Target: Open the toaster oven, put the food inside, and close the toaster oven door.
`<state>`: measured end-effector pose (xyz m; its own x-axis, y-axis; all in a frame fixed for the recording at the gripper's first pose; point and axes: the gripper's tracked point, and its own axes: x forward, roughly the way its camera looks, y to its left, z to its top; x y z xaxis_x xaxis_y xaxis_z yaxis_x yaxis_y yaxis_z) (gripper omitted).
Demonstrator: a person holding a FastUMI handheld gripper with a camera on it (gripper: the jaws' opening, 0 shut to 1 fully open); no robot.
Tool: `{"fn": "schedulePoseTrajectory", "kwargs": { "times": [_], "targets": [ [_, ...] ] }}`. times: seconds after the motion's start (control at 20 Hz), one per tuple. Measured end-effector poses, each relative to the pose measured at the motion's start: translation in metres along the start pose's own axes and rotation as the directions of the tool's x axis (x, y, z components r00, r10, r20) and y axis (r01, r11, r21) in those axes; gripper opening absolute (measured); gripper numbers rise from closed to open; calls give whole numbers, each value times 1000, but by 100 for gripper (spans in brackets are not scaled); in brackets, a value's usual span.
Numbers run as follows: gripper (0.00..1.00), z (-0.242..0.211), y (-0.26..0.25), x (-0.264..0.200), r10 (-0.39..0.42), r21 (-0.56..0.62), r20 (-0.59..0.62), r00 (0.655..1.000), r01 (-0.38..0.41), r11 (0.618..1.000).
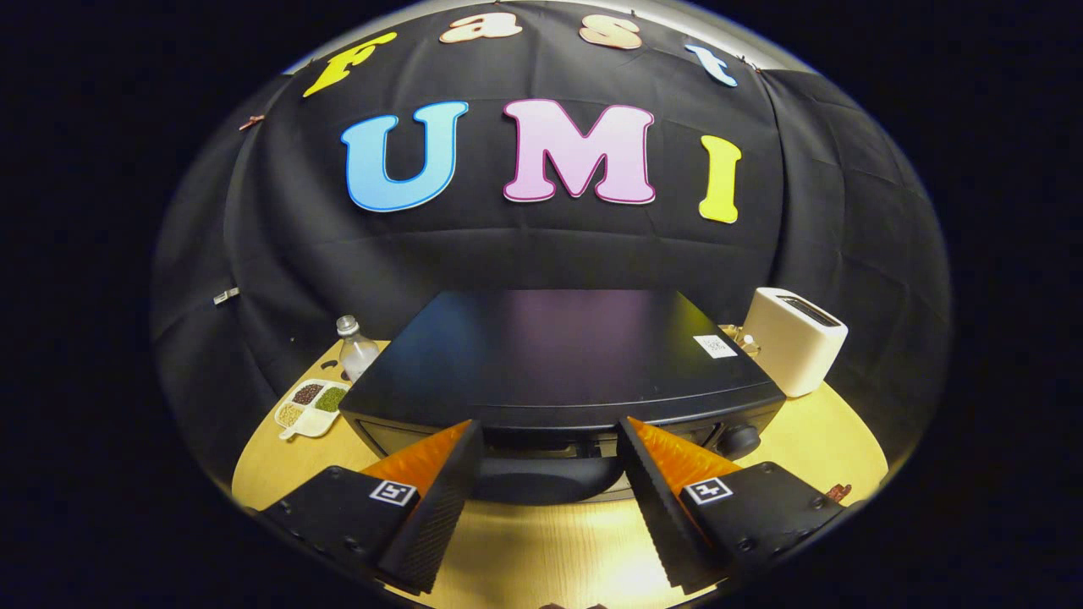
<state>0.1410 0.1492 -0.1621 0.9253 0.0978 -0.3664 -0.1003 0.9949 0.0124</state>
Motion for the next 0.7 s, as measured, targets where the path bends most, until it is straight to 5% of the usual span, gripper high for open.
{"fn": "schedulePoseTrajectory", "kwargs": {
  "times": [0.7],
  "targets": [
    [97,-35,-3,-40,22,4,-43,999,-22,1000]
  ]
}}
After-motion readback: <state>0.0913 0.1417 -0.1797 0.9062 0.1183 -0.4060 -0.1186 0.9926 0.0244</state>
